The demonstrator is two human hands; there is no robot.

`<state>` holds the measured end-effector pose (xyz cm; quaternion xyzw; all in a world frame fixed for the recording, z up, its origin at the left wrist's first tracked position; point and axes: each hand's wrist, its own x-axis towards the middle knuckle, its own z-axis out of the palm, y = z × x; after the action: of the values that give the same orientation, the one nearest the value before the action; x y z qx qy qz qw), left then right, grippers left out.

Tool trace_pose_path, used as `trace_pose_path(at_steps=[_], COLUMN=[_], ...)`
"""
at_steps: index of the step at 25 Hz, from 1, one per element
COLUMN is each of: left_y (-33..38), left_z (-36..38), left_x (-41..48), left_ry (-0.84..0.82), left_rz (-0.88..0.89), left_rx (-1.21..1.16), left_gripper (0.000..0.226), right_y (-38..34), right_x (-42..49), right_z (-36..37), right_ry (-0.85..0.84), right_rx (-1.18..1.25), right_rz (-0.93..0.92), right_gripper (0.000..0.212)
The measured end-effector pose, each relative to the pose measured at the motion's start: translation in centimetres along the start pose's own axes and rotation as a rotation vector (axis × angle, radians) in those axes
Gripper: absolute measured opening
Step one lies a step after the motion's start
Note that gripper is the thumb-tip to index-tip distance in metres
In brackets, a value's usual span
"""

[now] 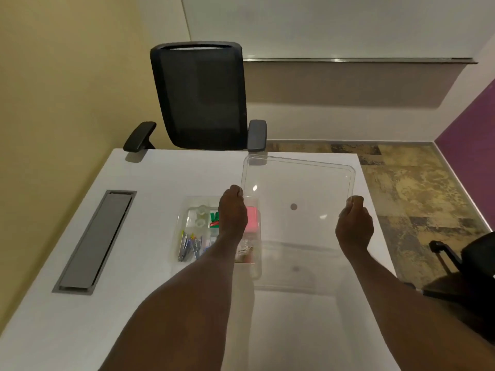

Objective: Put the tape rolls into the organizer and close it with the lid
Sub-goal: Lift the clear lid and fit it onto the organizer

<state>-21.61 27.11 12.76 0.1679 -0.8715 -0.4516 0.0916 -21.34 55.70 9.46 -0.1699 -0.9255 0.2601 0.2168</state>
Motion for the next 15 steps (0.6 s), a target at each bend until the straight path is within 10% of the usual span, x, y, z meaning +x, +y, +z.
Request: trace_pose_path(at_steps=[8,15], left_y=[-2.7,-7.9], left_z=[-13.9,-22.5], left_x=[2.9,4.4], left_ry=[0.225,0.049], left_rz=[0.022,-0.144], left_rx=[-0.180,-0.450], left_gripper=[0.024,0.025], right_y=[-12.7,-19.3], right_x=[-1.7,-4.3], right_z=[-0.1,1.1], right_ry=[-0.258,-0.422], right_rx=[0.430,1.005], right_rz=[-0.030,0.339], right_gripper=[0.016,0.014])
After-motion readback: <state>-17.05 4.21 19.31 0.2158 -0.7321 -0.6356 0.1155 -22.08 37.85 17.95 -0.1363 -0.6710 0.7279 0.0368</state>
